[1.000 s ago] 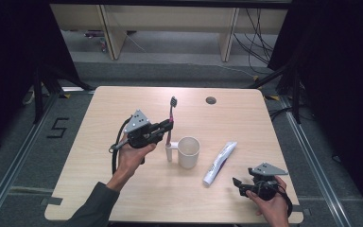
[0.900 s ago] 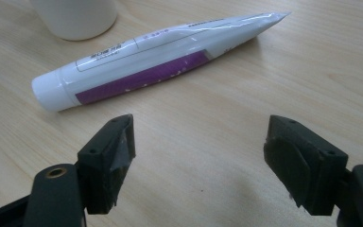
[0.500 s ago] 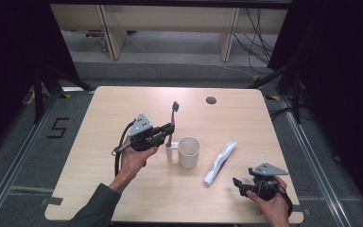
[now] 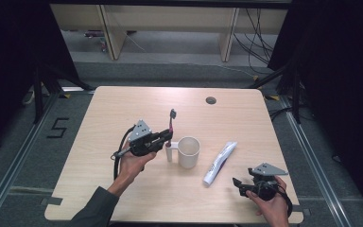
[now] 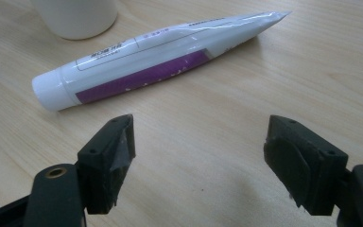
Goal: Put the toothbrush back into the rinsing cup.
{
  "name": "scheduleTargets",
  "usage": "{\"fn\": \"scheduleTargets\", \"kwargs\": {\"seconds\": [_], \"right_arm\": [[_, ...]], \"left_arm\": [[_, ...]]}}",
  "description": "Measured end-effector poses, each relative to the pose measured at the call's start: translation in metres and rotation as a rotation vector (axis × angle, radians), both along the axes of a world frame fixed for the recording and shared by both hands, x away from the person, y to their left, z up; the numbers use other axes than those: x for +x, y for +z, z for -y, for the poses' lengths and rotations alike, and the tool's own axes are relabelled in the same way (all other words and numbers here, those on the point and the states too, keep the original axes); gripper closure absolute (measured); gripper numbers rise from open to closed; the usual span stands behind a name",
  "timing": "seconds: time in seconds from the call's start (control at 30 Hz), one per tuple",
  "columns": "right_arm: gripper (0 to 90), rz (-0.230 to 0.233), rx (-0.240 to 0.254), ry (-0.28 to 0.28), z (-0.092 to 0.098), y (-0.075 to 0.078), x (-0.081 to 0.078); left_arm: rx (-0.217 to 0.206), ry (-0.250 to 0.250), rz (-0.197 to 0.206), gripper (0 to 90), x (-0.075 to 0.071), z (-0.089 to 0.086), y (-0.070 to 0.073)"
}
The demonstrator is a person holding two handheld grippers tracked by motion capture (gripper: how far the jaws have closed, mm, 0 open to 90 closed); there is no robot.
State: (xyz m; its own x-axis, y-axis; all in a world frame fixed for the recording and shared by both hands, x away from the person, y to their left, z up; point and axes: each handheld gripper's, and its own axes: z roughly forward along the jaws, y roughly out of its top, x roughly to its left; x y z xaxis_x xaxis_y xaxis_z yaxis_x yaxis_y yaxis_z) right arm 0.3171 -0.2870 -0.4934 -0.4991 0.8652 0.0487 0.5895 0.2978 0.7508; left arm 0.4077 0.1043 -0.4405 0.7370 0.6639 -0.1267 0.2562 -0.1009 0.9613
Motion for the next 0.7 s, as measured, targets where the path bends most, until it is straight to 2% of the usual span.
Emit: {"fn": "scheduleTargets", "kwargs": {"seconds": [0.3,0.33,0.47,0.5,0.6,0.7], "right_arm": [[26.2,0.002,0.002,-0.004,-0.001,0.0,0.0],[26.2,-0.017,0.013,-0.007,-0.001,0.0,-0.001],[26.2,0.028,-0.017,0.013,0.002,-0.001,0.002],[26.2,0.014,-0.008,0.006,0.001,0.0,0.001],[26.2,0.015,-0.003,0.009,0.001,0.0,0.001],[26.2,0.014,-0.007,0.008,0.001,-0.001,0.001]], "left_arm": [[0.031,-0.004,-0.015,81.7,-0.002,-0.001,-0.01],[0.028,-0.002,-0.015,81.6,-0.002,-0.001,-0.01],[0.035,-0.007,-0.017,80.9,-0.003,-0.002,-0.013],[0.035,-0.008,-0.02,80.3,-0.003,-0.002,-0.014],[0.047,-0.008,-0.022,78.9,-0.004,-0.003,-0.015],[0.047,-0.001,-0.022,73.8,-0.004,-0.005,-0.015]]}}
